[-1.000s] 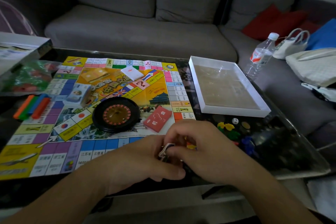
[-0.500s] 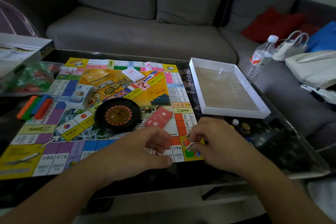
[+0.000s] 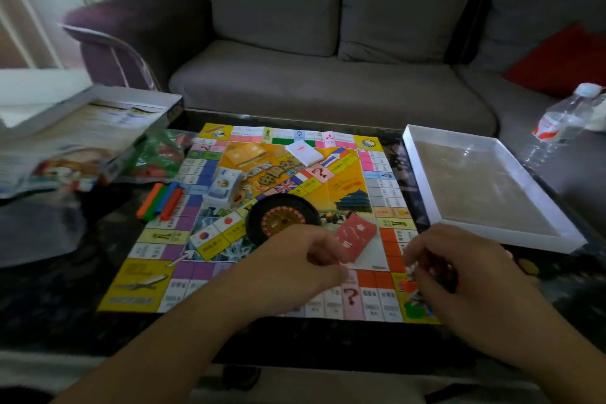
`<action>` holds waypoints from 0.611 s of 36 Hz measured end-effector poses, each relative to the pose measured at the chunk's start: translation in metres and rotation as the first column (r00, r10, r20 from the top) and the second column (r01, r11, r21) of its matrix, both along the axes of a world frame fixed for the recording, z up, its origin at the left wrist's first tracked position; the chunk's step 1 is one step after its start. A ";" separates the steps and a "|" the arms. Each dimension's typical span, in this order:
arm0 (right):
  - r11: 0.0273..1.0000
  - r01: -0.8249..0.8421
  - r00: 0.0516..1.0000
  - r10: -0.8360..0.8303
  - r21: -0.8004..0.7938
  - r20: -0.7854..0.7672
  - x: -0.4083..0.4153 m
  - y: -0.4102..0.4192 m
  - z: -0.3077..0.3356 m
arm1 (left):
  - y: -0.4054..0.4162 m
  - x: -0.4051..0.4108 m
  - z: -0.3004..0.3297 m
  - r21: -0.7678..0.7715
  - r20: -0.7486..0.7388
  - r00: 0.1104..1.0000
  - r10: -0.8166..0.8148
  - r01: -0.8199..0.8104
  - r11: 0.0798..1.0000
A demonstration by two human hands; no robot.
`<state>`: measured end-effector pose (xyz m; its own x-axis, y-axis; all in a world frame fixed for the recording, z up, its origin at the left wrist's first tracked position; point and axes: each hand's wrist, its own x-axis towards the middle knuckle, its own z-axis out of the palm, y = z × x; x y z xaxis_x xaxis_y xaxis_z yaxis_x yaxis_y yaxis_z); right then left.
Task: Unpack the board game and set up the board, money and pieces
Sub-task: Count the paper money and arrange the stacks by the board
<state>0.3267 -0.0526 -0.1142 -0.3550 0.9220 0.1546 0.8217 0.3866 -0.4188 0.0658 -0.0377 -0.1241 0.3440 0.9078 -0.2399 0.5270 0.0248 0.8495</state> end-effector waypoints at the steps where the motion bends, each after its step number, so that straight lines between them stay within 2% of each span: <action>1: 1.000 -0.026 0.999 0.026 0.015 0.020 -0.006 0.001 -0.001 | 0.002 -0.006 0.002 0.003 -0.008 1.000 0.029 -0.029 1.000; 4: 0.995 -0.100 0.993 0.098 0.029 0.073 -0.025 0.004 -0.007 | 0.007 -0.027 0.007 0.016 -0.043 0.993 0.109 -0.108 0.994; 7: 0.989 -0.144 0.985 0.145 -0.012 0.091 -0.042 0.006 -0.012 | 0.010 -0.048 0.011 0.102 -0.131 0.972 0.196 -0.183 0.978; 9: 0.984 -0.173 0.981 0.176 -0.041 0.085 -0.050 0.008 -0.014 | 0.017 -0.067 0.011 0.174 -0.217 0.928 0.304 -0.269 0.947; 11: 0.980 -0.189 0.977 0.194 -0.064 0.084 -0.059 0.010 -0.014 | 0.030 -0.095 0.005 0.263 -0.330 0.836 0.439 -0.366 0.893; 13: 0.977 -0.199 0.976 0.205 -0.079 0.073 -0.066 0.011 -0.013 | 0.045 -0.130 -0.008 0.351 -0.459 0.697 0.551 -0.427 0.833; 15: 0.974 -0.207 0.975 0.213 -0.089 0.062 -0.074 0.012 -0.012 | 0.057 -0.163 -0.025 0.453 -0.563 0.534 0.631 -0.439 0.776; 17: 0.971 -0.213 0.973 0.220 -0.108 0.064 -0.082 0.013 -0.013 | 0.065 -0.187 -0.040 0.482 -0.612 0.435 0.660 -0.457 0.748; 19: 0.967 -0.223 0.969 0.234 -0.120 0.081 -0.089 0.015 -0.013 | 0.072 -0.201 -0.052 0.420 -0.644 0.419 0.640 -0.504 0.754; 22: 0.964 -0.218 0.969 0.233 -0.153 0.086 -0.098 0.017 -0.015 | 0.083 -0.214 -0.065 0.349 -0.668 0.450 0.592 -0.514 0.784</action>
<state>0.2292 -0.0352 -0.1296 -0.5633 0.8260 -0.0195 0.7612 0.5096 -0.4011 -0.1479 0.0450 -0.1890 -0.4867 0.8707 -0.0707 0.8451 0.4898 0.2145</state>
